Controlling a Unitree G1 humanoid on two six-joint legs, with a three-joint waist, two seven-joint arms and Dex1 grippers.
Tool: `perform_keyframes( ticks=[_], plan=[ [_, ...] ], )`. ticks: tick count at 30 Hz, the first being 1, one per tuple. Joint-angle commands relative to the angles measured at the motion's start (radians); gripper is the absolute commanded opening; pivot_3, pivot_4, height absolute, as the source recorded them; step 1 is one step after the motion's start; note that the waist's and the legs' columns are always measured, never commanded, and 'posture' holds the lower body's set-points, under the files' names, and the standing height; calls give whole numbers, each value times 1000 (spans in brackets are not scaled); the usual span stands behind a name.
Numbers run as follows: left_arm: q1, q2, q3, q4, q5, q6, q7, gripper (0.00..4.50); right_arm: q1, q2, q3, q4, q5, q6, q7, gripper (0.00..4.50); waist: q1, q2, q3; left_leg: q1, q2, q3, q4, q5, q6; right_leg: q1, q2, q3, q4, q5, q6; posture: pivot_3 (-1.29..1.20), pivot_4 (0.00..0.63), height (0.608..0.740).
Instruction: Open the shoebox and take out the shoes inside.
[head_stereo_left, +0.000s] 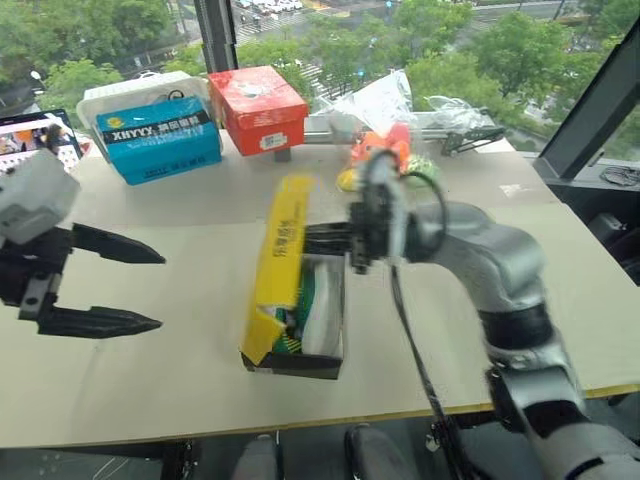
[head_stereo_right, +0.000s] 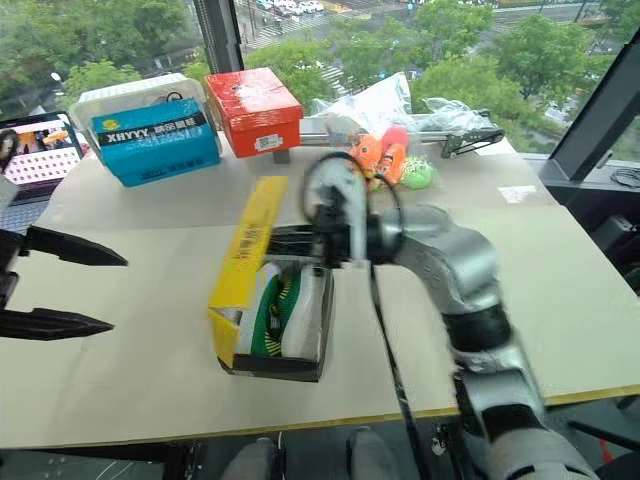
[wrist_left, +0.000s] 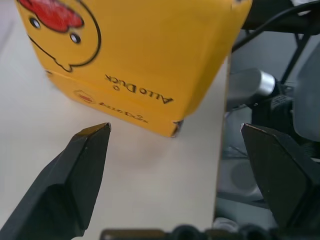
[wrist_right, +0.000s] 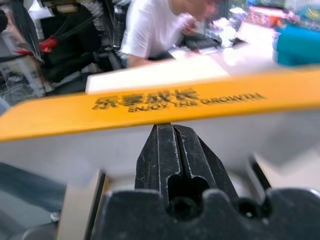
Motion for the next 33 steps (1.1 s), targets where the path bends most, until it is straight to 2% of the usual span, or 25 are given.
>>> perform_keyframes(
  ticks=[1, 5, 8, 11, 14, 16, 17, 18, 20, 21, 23, 27, 28, 30, 33],
  plan=[
    [-8, 24, 82, -25, -21, 44, -7, 4447, -90, 128, 104, 160, -136, -156, -55, 0, 2, 0, 0, -1, 0, 0, 0, 0, 0, -1, 1, 0, 0, 0, 0, 0, 150, 740],
    [34, 53, 131, -45, 42, 40, -49, 4447, -174, 224, 178, 342, -272, -257, -110, 0, 13, 0, 0, -9, -2, -1, 1, 0, -2, -9, -1, -1, 2, 6, -9, 0, 150, 740],
    [32, 68, 161, -51, 37, 61, -59, 4447, -177, 233, 172, 332, -285, -263, -89, 0, 14, -2, 0, -11, -2, -1, 1, 0, -3, -11, -2, -1, 1, 6, -8, 0, 150, 740],
    [32, 57, 171, -74, 14, 83, -57, 4447, -150, 180, 131, 237, -246, -190, -45, 0, 13, -1, 0, -11, -2, -1, 0, 0, -3, -10, -1, -1, 1, 6, -8, 0, 150, 740],
    [44, 25, 152, -96, -2, 78, -36, 4447, -137, 76, 81, 100, -173, -76, 22, 0, 16, -2, 0, -10, -2, -1, 1, 0, -3, -10, -1, -1, 2, 6, -8, 0, 150, 740],
    [59, -4, 103, -91, 6, 34, -15, 4500, -131, -33, 69, -14, -127, -19, 101, 575, 17, -1, 0, -10, -2, -1, 1, 0, -3, -9, -1, -1, 2, 6, -8, 0, 150, 740],
    [63, -11, 89, -89, 9, 19, -9, 4500, -131, -64, 70, -44, -117, -8, 121, 706, 17, -1, 0, -9, -2, -1, 1, 0, -3, -9, -1, -1, 2, 6, -8, 0, 150, 740],
    [63, -20, 62, -81, 12, -4, 1, 4500, -130, -108, 76, -75, -111, -8, 155, 1107, 17, -1, 0, -9, -1, -1, 1, 0, -3, -9, -1, -1, 2, 6, -8, 0, 150, 740],
    [43, -28, -2, -57, 13, -51, 23, 4500, -131, -177, 111, -97, -134, -50, 215, 1791, 12, -2, 0, -9, -1, -1, 1, 0, -3, -9, 0, -1, 2, 6, -8, 0, 150, 740],
    [27, -30, -42, -41, 15, -77, 33, 4500, -128, -203, 156, -78, -191, -139, 247, 2112, 8, -2, 0, -8, 0, 0, 1, 0, -3, -9, 0, 0, 2, 6, -9, 0, 150, 740],
    [2, -29, -96, -19, 17, -112, 45, 4500, -120, -223, 228, -29, -291, -325, 293, 2828, 3, -2, 0, -7, 1, 1, 1, 0, -3, -9, 1, 0, 2, 6, -9, 0, 150, 740],
    [-26, -21, -152, 8, 23, -149, 53, 4500, -127, -208, 286, 58, -331, -449, 393, 4208, 0, -2, 0, -7, 2, 3, 1, 0, -3, -10, 2, 1, 2, 3, -3, 0, 150, 740],
    [-20, -20, -149, 9, 25, -148, 51, 4500, -140, -188, 317, 129, -372, -534, 410, 4416, 2, -2, 0, -8, 3, 3, 1, 0, -3, -11, 2, 1, 2, 4, -4, 0, 150, 740],
    [-1, -19, -131, 3, 27, -138, 48, 4500, -167, -141, 348, 270, -425, -656, 425, 4416, 1, -2, 0, -9, 3, 3, 1, 0, -3, -11, 2, 1, 2, 7, -10, 0, 150, 740],
    [23, -22, -105, -11, 31, -123, 48, 4500, -201, -94, 346, 420, -471, -772, 440, 4416, 4, -2, 0, -9, 2, 3, 1, 0, -3, -11, 2, 1, 2, 8, -11, 0, 150, 740]
  ],
)
